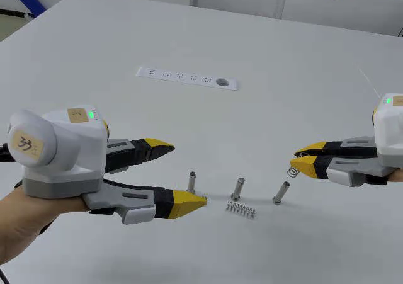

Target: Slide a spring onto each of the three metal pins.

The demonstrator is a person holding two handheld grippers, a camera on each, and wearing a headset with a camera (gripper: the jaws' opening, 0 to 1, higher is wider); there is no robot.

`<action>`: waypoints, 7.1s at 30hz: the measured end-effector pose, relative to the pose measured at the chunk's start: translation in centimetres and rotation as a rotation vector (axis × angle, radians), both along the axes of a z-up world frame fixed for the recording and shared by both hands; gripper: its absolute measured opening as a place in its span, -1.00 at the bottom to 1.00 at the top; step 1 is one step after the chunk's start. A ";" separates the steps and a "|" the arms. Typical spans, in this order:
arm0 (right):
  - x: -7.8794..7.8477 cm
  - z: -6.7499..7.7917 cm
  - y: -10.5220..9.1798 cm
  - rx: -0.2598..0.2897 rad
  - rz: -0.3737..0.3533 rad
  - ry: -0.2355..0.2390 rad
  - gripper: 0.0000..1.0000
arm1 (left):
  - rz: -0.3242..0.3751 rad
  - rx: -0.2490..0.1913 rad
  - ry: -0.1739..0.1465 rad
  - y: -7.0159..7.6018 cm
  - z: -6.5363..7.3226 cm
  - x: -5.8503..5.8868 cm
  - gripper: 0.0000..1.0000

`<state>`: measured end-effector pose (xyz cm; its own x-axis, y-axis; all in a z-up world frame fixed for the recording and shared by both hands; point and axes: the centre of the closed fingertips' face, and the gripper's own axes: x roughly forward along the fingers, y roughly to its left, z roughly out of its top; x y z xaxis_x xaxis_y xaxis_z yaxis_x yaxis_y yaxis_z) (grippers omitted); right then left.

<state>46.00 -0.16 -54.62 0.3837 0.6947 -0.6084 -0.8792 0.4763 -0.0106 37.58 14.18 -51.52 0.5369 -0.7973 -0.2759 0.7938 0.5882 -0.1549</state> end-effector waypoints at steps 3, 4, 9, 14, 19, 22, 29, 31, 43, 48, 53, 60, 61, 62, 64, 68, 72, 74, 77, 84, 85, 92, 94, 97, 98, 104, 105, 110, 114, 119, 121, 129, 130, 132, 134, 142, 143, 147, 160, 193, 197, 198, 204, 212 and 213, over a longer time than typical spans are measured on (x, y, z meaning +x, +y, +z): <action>0.4 -0.5 -0.3 0.001 -0.016 0.008 -0.77 | 0.000 0.004 0.008 0.0 -0.1 -0.1 0.51; 0.5 -0.7 -0.3 0.006 -0.022 0.018 -0.77 | 0.000 0.009 0.011 0.0 -0.3 -0.1 0.54; 0.5 -1.4 -0.2 0.001 -0.035 0.029 -0.77 | -0.001 0.021 0.025 0.1 -0.7 -0.2 0.62; 0.4 -1.9 0.0 -0.012 -0.026 0.030 -0.77 | -0.008 0.004 0.017 0.0 -0.3 -0.4 0.62; 0.7 -2.4 0.0 -0.025 -0.042 0.040 -0.77 | 0.001 0.000 0.018 0.1 -0.2 -0.4 0.62; 0.9 -2.7 -0.3 -0.032 -0.057 0.055 -0.77 | 0.003 0.006 0.020 0.3 -0.3 -0.5 0.61; 0.6 -3.4 -0.3 -0.046 -0.050 0.059 -0.77 | 0.004 -0.001 0.023 0.4 -0.3 -0.6 0.60; 0.6 -3.7 -0.2 -0.046 -0.052 0.061 -0.77 | 0.004 0.000 0.024 0.4 -0.3 -0.6 0.61; 0.5 -6.3 -0.3 -0.077 -0.071 0.073 -0.76 | 0.013 -0.045 0.033 0.6 0.4 -0.7 0.59; 0.5 -7.1 -0.3 -0.082 -0.075 0.078 -0.76 | 0.026 -0.041 0.032 0.8 0.5 -0.4 0.58; 0.6 -8.1 -0.5 -0.081 -0.089 0.096 -0.76 | 0.019 -0.036 0.041 0.6 0.3 -0.6 0.58; 0.6 -8.6 -0.5 -0.086 -0.087 0.102 -0.76 | 0.021 -0.045 0.040 0.5 0.5 -0.4 0.58; 0.7 -8.6 -0.5 -0.088 -0.084 0.100 -0.76 | 0.021 -0.045 0.041 0.6 0.5 -0.4 0.58; 0.7 -8.6 -0.4 -0.090 -0.081 0.096 -0.76 | 0.021 -0.044 0.041 0.6 0.4 -0.4 0.58; 0.7 -8.5 -0.3 -0.085 -0.077 0.097 -0.76 | 0.020 -0.042 0.043 0.6 0.4 -0.4 0.58; 0.7 -8.1 -0.1 -0.073 -0.085 0.093 -0.60 | 0.017 -0.047 0.040 0.5 0.5 -0.4 0.58; 0.8 -7.0 -0.3 -0.080 -0.073 0.065 -0.60 | 0.018 -0.063 0.041 0.4 0.8 -0.3 0.57; 0.7 -5.9 -0.1 -0.072 -0.066 0.041 -0.59 | 0.019 -0.072 0.035 0.3 1.0 -0.2 0.57; 0.5 -4.2 0.7 -0.051 -0.042 0.005 -0.59 | 0.011 -0.078 0.027 0.0 1.4 0.0 0.58; -2.2 -3.0 3.8 -0.028 0.076 -0.003 -0.58 | -0.016 -0.055 0.024 -0.6 1.2 -0.2 0.58; -2.7 -3.3 4.2 -0.034 0.098 0.003 -0.58 | -0.018 -0.053 0.025 -0.6 1.1 -0.3 0.58; -4.8 -7.5 4.7 -0.166 0.191 0.035 -0.58 | -0.020 -0.043 0.026 -0.2 1.0 -0.8 0.57; -5.0 -8.5 4.6 -0.191 0.208 0.045 -0.58 | -0.013 -0.045 0.026 0.1 1.1 -0.7 0.57; -4.6 -9.4 4.4 -0.217 0.205 0.044 -0.58 | -0.002 -0.046 0.026 0.4 1.0 -0.7 0.57; -4.5 -9.5 4.4 -0.216 0.198 0.046 -0.58 | 0.000 -0.046 0.026 0.5 1.0 -0.6 0.57; -4.0 -11.0 4.3 -0.227 0.181 0.068 -0.59 | 0.007 -0.044 0.036 0.7 0.6 -0.7 0.56; -3.9 -11.1 4.4 -0.227 0.181 0.070 -0.60 | 0.006 -0.043 0.038 0.7 0.6 -0.7 0.56; -3.9 -11.4 4.6 -0.215 0.184 0.088 -0.64 | 0.005 -0.039 0.045 0.8 0.4 -0.7 0.55; -3.7 -12.1 4.5 -0.231 0.187 0.095 -0.65 | 0.010 -0.039 0.046 0.9 0.4 -0.6 0.55; -4.0 -12.0 4.5 -0.217 0.208 0.106 -0.69 | 0.011 -0.039 0.048 1.0 0.4 -0.6 0.55; -4.3 -12.0 4.7 -0.199 0.211 0.126 -0.75 | 0.010 -0.032 0.050 1.0 0.2 -0.7 0.55; -4.4 -12.0 4.8 -0.226 0.227 0.117 -0.77 | -0.020 -0.004 0.053 0.6 -0.2 -1.4 0.54; -4.4 -12.0 4.7 -0.224 0.215 0.123 -0.77 | -0.022 0.013 0.055 0.8 -0.3 -1.4 0.54; -4.3 -12.1 4.7 -0.228 0.205 0.127 -0.77 | -0.026 0.020 0.052 0.8 -0.3 -1.4 0.54; -4.5 -12.1 4.8 -0.244 0.209 0.115 -0.77 | -0.026 0.019 0.048 0.9 0.0 -1.3 0.54; -5.1 -9.7 4.6 -0.224 0.237 0.088 -0.77 | -0.031 0.046 0.039 0.7 -0.2 -1.3 0.54; -5.1 -9.2 4.7 -0.216 0.245 0.079 -0.77 | -0.036 0.049 0.040 0.6 -0.3 -1.4 0.54; -5.4 -6.4 5.3 -0.191 0.274 0.047 -0.77 | -0.071 0.080 0.044 -0.1 -0.9 -1.5 0.51; -6.6 0.7 5.6 -0.151 0.324 -0.065 -0.77 | -0.127 0.068 -0.023 -3.1 1.4 -0.8 0.42; -12.2 1.7 6.9 -0.218 0.541 -0.116 -0.78 | -0.321 0.189 -0.045 -7.7 -0.7 -3.6 -0.43; -12.5 1.7 6.9 -0.223 0.552 -0.111 -0.78 | -0.323 0.179 -0.043 -7.8 -0.5 -3.6 -0.59; -12.6 1.7 6.9 -0.222 0.555 -0.111 -0.78 | -0.324 0.183 -0.042 -7.7 -0.6 -3.6 -0.62; -13.1 1.6 7.2 -0.235 0.587 -0.108 -0.78 | -0.353 0.221 -0.036 -7.5 -1.3 -4.2 -0.73; -13.6 1.4 7.5 -0.233 0.598 -0.077 -0.77 | -0.383 0.248 -0.008 -7.1 -2.0 -4.9 -0.78; -13.6 1.4 7.5 -0.237 0.601 -0.081 -0.77 | -0.384 0.248 -0.006 -7.1 -2.1 -5.0 -0.79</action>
